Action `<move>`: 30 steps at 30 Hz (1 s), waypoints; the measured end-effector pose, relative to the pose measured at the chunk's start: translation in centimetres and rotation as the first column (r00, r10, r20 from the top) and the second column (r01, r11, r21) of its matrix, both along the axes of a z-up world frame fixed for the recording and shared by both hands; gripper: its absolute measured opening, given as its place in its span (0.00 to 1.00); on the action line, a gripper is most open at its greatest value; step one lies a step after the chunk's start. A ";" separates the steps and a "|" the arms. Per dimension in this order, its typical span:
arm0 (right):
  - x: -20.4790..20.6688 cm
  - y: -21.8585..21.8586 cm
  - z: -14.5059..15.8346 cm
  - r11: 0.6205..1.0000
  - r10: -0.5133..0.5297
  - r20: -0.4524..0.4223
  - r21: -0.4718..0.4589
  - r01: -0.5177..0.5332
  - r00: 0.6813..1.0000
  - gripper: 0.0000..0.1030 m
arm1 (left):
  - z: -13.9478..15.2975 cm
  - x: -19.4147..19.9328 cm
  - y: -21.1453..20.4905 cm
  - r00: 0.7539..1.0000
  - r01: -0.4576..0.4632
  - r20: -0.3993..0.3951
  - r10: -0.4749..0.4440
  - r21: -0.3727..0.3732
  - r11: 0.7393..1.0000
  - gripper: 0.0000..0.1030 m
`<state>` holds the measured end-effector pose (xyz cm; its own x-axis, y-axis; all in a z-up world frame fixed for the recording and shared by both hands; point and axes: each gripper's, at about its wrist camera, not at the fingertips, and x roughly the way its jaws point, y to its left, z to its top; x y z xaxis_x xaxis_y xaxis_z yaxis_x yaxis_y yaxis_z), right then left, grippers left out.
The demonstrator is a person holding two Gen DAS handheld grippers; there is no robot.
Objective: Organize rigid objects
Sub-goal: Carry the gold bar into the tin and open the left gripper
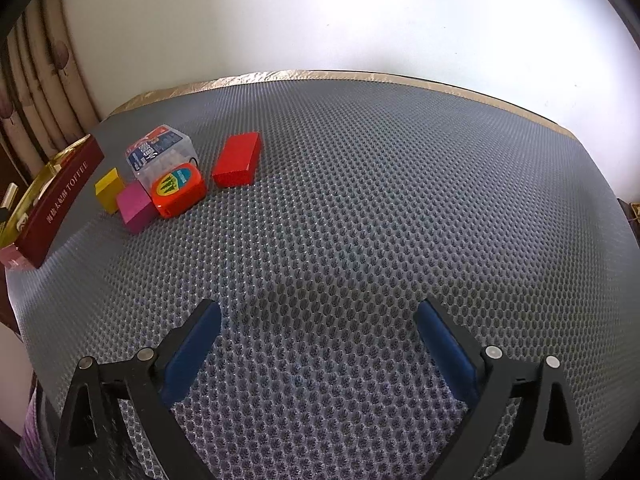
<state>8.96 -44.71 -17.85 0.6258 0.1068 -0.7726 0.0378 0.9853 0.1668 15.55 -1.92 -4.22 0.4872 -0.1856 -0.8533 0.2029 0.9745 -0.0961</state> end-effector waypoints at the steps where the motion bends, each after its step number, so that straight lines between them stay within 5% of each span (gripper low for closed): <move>1: 0.1 0.1 0.0 1.000 0.002 -0.002 -0.001 -0.002 1.000 0.96 | -0.5 0.4 -0.1 1.000 -0.006 -0.007 0.006 0.005 1.000 0.29; 17: 0.4 0.4 -0.1 1.000 0.005 -0.013 -0.009 -0.005 1.000 0.97 | -4.9 3.6 -0.4 0.998 -0.036 -0.050 0.041 0.093 0.995 0.33; 20: 1.0 0.1 0.5 0.999 0.002 -0.004 0.051 -0.002 1.000 0.97 | -4.5 3.3 -0.5 0.998 -0.049 -0.025 0.053 0.135 0.990 0.40; 24: 3.9 0.1 2.6 0.985 -0.015 0.018 0.174 0.011 1.000 0.97 | -2.0 1.5 -0.1 0.994 -0.103 0.048 0.099 0.098 0.990 0.40; 30: 10.0 3.7 4.7 0.996 0.063 0.020 0.059 -0.064 0.998 0.83 | 1.1 -4.5 -0.1 0.979 -0.133 0.158 0.126 0.036 0.990 0.46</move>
